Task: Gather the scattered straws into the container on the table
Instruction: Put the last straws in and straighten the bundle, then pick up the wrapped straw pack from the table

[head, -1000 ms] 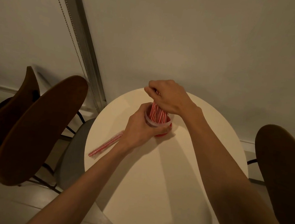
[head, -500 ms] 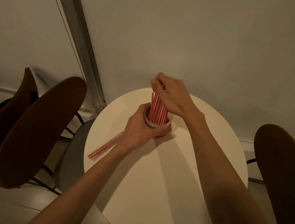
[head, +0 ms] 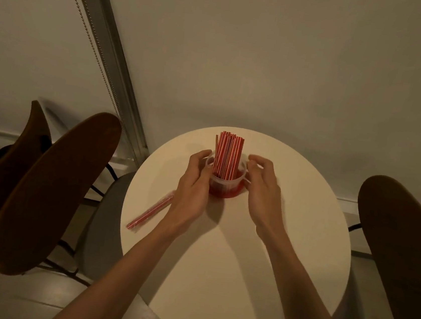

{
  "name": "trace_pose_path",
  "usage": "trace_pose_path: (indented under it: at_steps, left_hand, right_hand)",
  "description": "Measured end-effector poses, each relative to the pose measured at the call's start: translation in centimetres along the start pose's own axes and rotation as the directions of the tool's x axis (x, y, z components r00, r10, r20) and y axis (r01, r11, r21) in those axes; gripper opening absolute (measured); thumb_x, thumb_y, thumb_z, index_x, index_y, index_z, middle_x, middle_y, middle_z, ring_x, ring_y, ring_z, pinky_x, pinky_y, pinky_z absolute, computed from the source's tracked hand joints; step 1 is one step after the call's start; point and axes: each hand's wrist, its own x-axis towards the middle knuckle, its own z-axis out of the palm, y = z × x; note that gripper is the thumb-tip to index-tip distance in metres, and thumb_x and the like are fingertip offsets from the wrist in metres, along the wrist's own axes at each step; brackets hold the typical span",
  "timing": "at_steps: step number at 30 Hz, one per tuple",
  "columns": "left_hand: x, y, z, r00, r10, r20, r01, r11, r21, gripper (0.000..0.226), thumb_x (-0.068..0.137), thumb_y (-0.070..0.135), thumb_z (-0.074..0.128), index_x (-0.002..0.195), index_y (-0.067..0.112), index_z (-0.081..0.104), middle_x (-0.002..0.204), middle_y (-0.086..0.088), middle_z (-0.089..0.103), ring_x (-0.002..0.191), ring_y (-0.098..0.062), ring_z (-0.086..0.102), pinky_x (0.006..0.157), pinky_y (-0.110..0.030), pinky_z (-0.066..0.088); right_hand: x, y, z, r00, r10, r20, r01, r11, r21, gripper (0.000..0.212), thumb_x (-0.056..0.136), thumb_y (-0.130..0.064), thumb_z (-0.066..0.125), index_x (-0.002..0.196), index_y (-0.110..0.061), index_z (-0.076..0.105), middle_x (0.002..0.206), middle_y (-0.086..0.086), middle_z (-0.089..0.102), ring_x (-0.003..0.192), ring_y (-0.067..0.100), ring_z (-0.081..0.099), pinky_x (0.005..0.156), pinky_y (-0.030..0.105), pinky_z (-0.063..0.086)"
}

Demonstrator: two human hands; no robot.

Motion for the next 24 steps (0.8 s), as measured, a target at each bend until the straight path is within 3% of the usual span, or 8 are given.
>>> trace_pose_path:
  at_steps: [2,4,7,9,11,15,24]
  left_hand:
    - [-0.2,-0.2,0.2,1.000,0.008,-0.002,-0.008,1.000,0.005,0.038,0.118,0.028,0.040,0.156,0.026,0.046,0.152,0.011,0.055,0.139,-0.007,0.052,0.111,-0.020,0.046]
    - [-0.2,-0.3,0.5,1.000,0.011,0.011,-0.011,1.000,0.021,0.040,0.118,0.029,0.041,0.158,0.025,0.046,0.152,0.014,0.055,0.138,-0.003,0.052,0.109,-0.014,0.044]
    - [0.2,-0.3,1.2,0.999,0.009,0.036,-0.010,1.000,0.024,0.042,0.117,0.032,0.043,0.159,0.027,0.046,0.143,0.025,0.055,0.124,0.017,0.053,0.100,-0.004,0.043]
    - [0.8,-0.2,1.9,0.999,0.014,0.041,-0.015,0.999,0.029,0.043,0.117,0.033,0.044,0.160,0.028,0.046,0.141,0.027,0.055,0.121,0.021,0.052,0.100,-0.006,0.043]
    - [1.6,0.1,2.5,0.999,0.016,0.031,-0.017,0.999,0.029,0.043,0.117,0.032,0.044,0.160,0.028,0.046,0.148,0.020,0.055,0.127,0.010,0.053,0.104,-0.011,0.041]
    - [3.7,0.7,3.4,0.999,0.033,0.030,-0.034,0.999,0.025,0.045,0.118,0.030,0.044,0.162,0.024,0.044,0.162,0.007,0.051,0.141,-0.007,0.049,0.108,-0.017,0.041]
    - [5.7,1.1,3.8,0.998,0.035,0.053,-0.037,0.998,0.048,0.047,0.117,0.032,0.045,0.163,0.022,0.044,0.164,0.004,0.050,0.148,-0.015,0.050,0.111,-0.022,0.041]
  right_hand:
    - [-1.4,0.3,-0.1,0.999,-0.042,0.003,0.042,0.997,-0.070,0.031,0.116,-0.041,0.041,0.141,-0.031,0.058,0.123,-0.020,0.064,0.110,-0.012,0.060,0.094,0.009,0.050]
    - [-2.0,0.6,-0.1,0.997,-0.076,-0.003,0.075,0.989,-0.128,0.033,0.117,-0.038,0.040,0.144,-0.030,0.057,0.121,-0.026,0.063,0.106,-0.020,0.058,0.086,0.002,0.045]
    - [-1.6,0.7,-0.1,0.995,-0.091,-0.039,0.085,0.987,-0.136,0.037,0.118,-0.037,0.038,0.149,-0.029,0.057,0.129,-0.023,0.063,0.113,-0.005,0.062,0.098,0.011,0.046]
    - [-0.8,0.5,-0.3,0.994,-0.082,-0.068,0.073,0.988,-0.134,0.039,0.118,-0.035,0.037,0.151,-0.028,0.058,0.133,-0.020,0.062,0.120,0.000,0.058,0.098,0.008,0.043]
    - [0.2,0.3,-0.3,0.993,-0.082,-0.087,0.069,0.988,-0.140,0.040,0.119,-0.033,0.037,0.151,-0.026,0.059,0.138,-0.016,0.064,0.125,0.002,0.057,0.100,0.008,0.043]
    - [2.5,0.0,-0.1,0.988,-0.099,-0.116,0.077,0.980,-0.185,0.041,0.118,-0.032,0.035,0.151,-0.025,0.060,0.149,-0.005,0.065,0.137,0.014,0.059,0.118,0.035,0.046]
    - [4.3,-0.2,0.1,0.987,-0.070,-0.144,0.035,0.972,-0.232,0.045,0.118,-0.033,0.033,0.154,-0.021,0.056,0.153,0.000,0.063,0.141,0.020,0.057,0.121,0.039,0.043]
